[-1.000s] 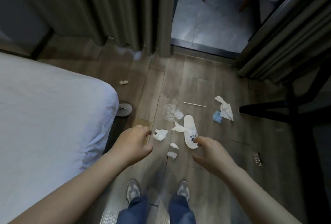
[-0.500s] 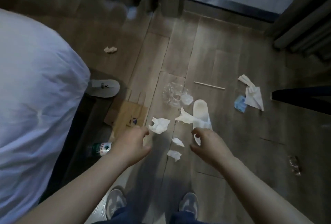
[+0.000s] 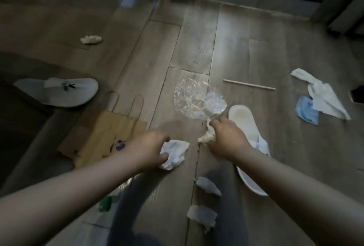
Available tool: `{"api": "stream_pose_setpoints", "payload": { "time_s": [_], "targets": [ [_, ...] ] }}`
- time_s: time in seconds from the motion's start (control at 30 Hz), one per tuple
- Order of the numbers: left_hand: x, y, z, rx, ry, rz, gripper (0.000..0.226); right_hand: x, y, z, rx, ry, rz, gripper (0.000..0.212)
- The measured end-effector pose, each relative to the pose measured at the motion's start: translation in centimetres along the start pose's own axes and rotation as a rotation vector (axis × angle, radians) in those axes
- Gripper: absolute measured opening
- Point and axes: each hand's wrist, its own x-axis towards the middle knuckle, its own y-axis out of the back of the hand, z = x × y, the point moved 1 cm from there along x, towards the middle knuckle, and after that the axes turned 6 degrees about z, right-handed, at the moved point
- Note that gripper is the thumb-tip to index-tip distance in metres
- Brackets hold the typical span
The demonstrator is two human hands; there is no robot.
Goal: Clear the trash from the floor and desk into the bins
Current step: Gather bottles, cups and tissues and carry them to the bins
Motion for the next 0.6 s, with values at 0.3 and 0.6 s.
{"api": "stream_pose_setpoints", "payload": {
  "time_s": [0.3, 0.6],
  "targets": [
    [-4.3, -1.4, -2.2, -0.027, 0.055, 0.013, 0.035, -2.8, -2.8, 2.5, 0.032, -0.073, -0.006, 0.04],
    [-6.7, -2.4, -2.3, -0.056, 0.076, -0.015, 0.038, -5.4, -4.2, 1.8, 0.166, -0.083, -0.004, 0.034]
  ]
}}
